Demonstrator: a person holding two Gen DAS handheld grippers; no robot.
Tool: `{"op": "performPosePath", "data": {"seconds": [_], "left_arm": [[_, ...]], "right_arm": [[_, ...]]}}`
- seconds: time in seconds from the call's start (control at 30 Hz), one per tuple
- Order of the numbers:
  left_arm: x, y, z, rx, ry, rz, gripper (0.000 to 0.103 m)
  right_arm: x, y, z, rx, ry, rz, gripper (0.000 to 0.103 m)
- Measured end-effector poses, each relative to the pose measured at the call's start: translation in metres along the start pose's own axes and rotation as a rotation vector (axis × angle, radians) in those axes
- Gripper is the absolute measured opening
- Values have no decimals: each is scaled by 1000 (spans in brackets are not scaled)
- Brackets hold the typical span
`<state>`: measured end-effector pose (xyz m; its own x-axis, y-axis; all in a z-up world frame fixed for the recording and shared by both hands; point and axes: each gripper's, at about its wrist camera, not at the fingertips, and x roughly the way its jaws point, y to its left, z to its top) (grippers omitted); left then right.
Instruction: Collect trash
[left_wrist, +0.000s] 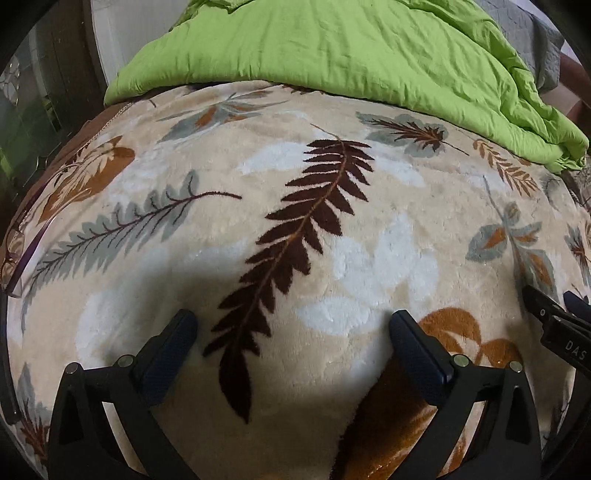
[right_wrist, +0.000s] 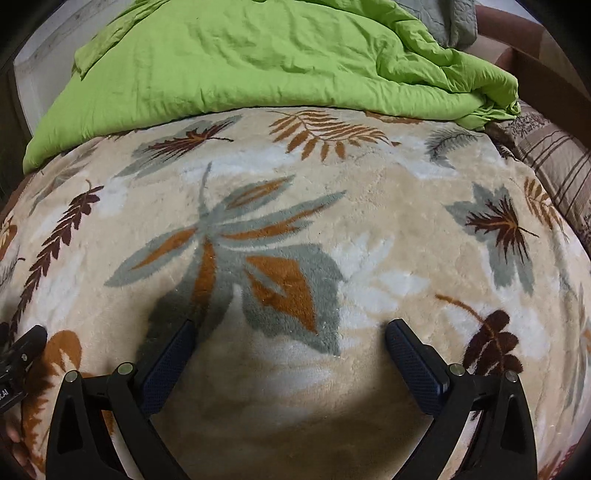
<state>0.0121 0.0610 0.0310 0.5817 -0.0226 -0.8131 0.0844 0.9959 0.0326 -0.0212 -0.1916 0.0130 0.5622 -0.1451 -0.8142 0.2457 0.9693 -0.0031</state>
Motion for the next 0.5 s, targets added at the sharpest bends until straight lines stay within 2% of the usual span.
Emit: {"op": "performPosePath", "data": {"seconds": [0.5], "left_arm": [[7,2,6,7,-12,1,103]], "right_arm": [[3,0,2,0,0,1,103]]}}
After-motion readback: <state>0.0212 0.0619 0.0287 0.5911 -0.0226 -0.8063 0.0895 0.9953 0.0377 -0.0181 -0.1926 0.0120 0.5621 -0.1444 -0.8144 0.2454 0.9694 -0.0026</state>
